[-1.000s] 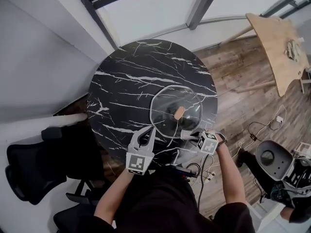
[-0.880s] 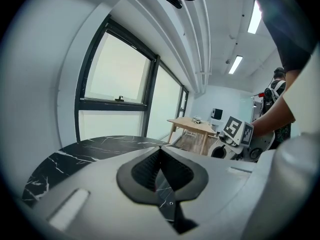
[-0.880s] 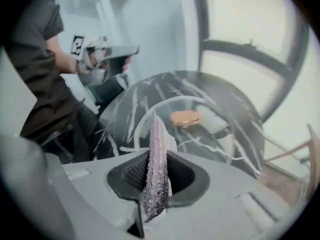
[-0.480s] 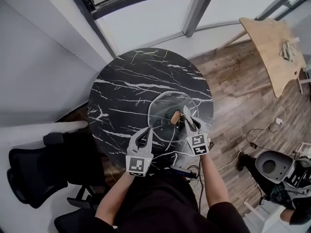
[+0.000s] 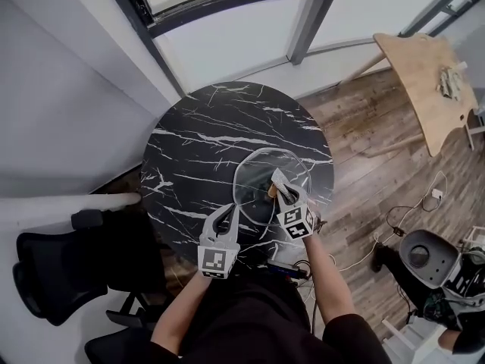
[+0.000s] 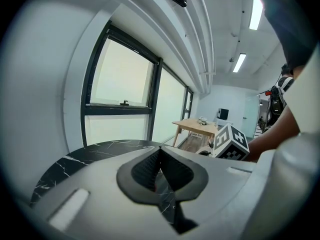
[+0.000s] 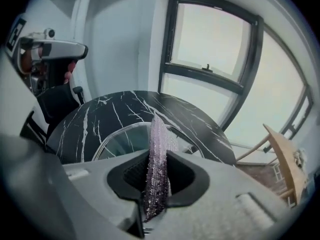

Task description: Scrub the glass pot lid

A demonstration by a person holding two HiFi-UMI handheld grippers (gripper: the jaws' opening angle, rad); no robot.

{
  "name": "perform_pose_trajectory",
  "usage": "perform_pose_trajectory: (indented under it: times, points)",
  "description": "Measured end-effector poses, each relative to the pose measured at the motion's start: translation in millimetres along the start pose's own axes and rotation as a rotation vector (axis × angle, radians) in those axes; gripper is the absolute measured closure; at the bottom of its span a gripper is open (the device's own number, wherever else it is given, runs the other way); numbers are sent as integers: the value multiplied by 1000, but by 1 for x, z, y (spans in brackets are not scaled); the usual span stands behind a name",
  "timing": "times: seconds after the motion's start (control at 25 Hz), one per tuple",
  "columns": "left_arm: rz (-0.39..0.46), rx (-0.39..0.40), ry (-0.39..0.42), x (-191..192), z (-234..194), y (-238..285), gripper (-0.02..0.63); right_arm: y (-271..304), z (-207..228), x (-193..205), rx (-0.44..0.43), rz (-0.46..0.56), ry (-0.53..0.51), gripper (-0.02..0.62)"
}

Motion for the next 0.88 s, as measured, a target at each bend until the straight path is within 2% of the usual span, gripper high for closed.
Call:
perform_pose_trajectory:
  times: [0.2, 0.52, 0.64, 0.88]
  points:
    - [-3, -3, -4, 2, -3, -2, 603, 5, -13, 5, 27, -38, -174, 520]
    - [-3, 4, 0, 2, -7, -4, 603, 5, -27, 9, 56, -52, -319, 520]
    - [-2, 6, -5, 2, -7, -5, 603, 6, -38, 12, 21, -64, -324, 518]
    - [-1, 16, -5, 3, -9, -7, 603, 2, -53, 17, -58, -63, -257, 518]
Point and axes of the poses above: the fingertips, and each gripper's own axes: y forward along the fingers, z to its right, x out of its underside, the point moved 6 cm from there along -y, backward along the fingers, and after that the axes turned 1 degree about y, right-handed, at the moved point
